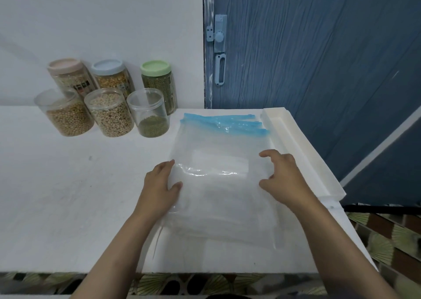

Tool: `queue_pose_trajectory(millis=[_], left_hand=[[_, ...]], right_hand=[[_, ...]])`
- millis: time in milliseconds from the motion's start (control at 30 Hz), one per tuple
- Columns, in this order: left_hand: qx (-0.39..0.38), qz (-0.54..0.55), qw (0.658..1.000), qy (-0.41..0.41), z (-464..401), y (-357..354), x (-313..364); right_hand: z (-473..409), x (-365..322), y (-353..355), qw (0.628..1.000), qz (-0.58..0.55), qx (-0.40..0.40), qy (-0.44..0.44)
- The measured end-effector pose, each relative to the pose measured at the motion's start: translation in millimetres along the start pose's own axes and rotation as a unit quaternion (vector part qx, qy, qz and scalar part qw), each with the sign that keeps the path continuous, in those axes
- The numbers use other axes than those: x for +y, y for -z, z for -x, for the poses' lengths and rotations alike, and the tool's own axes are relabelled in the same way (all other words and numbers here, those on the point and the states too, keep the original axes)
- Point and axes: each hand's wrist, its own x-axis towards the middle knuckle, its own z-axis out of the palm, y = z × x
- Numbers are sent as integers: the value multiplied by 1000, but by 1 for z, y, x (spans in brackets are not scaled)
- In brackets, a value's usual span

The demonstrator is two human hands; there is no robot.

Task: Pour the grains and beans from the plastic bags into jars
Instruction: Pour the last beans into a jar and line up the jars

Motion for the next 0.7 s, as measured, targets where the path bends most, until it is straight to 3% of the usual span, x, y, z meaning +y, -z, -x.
queue_pose_trajectory(millis=[67, 133, 333, 467, 700], left_hand=[[-10, 7, 1000, 12, 1, 1, -1], [-16, 9, 1000, 15, 1, 2, -1], [-9, 14, 1000, -6, 4, -1, -1], [28, 36, 999, -23, 8, -2, 0], [74, 72, 994, -41, 4, 0, 4]], right_hand=[[2, 0, 4, 994, 39, -88, -51], [1, 2, -1, 990, 25, -118, -76], [-12, 6, -19, 985, -160, 35, -56], [-16, -3, -18, 986, -106, 128, 30], [-43, -34, 13, 976, -56, 175, 118]])
